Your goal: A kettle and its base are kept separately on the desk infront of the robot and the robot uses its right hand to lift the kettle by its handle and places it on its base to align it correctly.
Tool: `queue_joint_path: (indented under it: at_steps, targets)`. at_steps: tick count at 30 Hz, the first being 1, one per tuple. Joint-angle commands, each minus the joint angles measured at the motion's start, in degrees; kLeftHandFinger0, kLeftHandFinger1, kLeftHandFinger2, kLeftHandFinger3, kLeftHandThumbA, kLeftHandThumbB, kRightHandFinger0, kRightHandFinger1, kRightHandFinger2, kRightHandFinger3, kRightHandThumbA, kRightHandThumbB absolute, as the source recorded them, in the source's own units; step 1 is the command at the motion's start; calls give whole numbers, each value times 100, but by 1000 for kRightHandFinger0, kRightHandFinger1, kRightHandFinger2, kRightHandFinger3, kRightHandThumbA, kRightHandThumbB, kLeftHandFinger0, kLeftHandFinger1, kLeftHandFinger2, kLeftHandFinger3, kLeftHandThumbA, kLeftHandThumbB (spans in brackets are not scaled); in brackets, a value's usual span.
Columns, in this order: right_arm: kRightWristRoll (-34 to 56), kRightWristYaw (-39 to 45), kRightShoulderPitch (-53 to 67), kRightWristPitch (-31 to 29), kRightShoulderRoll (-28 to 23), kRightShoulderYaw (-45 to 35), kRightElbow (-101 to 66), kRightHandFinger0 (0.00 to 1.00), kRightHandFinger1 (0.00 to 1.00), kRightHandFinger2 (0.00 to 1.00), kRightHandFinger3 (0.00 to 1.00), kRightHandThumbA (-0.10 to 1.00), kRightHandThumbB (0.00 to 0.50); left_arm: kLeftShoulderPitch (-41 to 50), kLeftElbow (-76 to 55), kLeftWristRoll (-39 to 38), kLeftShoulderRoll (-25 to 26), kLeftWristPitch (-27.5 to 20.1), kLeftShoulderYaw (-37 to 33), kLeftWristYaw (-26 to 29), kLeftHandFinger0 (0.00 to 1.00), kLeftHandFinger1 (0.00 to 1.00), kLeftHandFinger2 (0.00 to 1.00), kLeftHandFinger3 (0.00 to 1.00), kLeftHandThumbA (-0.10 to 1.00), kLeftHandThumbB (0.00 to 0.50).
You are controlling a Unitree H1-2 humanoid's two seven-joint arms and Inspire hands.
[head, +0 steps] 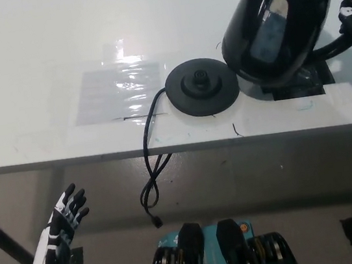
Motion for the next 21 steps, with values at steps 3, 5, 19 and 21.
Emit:
queue_joint_path:
  at_steps: [3,5,19,21]
  targets:
    - [393,-17,-623,-882,11,-121,-419,0,77,478,256,-100,152,-14,-109,-99,84,-144,28,-77,1000,1000,1000,1000,1000,131]
    - [332,-73,-645,-882,53,-81,-486,0,82,487,262,-100,156,-11,-82,-90,91,-194,28,-85,1000,1000,1000,1000,1000,125]
    - [-161,-127,-907,-1233,192,550,-242,0,287,708,521,-100,132,28,-94,-34,87,-179,-6,-86,1000,1000,1000,1000,1000,114]
    - [-280,-134,-1021,-1471,180,663,57,0,302,703,561,-100,132,28,-84,-34,88,-211,0,-83,1000,1000,1000,1000,1000,102]
